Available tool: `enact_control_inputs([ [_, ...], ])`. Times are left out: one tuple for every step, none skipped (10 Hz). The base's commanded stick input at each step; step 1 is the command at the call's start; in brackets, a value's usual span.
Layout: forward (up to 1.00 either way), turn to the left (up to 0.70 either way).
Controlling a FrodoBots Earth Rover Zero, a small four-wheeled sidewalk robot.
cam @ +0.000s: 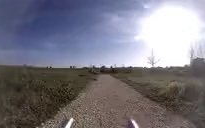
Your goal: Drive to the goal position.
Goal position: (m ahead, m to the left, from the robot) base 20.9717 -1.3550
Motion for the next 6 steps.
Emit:
enact_control_inputs([
  [0.50, 0.00],
  [0.50, 0.00],
  [0.50, 0.00],
  [0.50, 0.00],
  [0.50, 0.00],
  [0.50, 0.00],
])
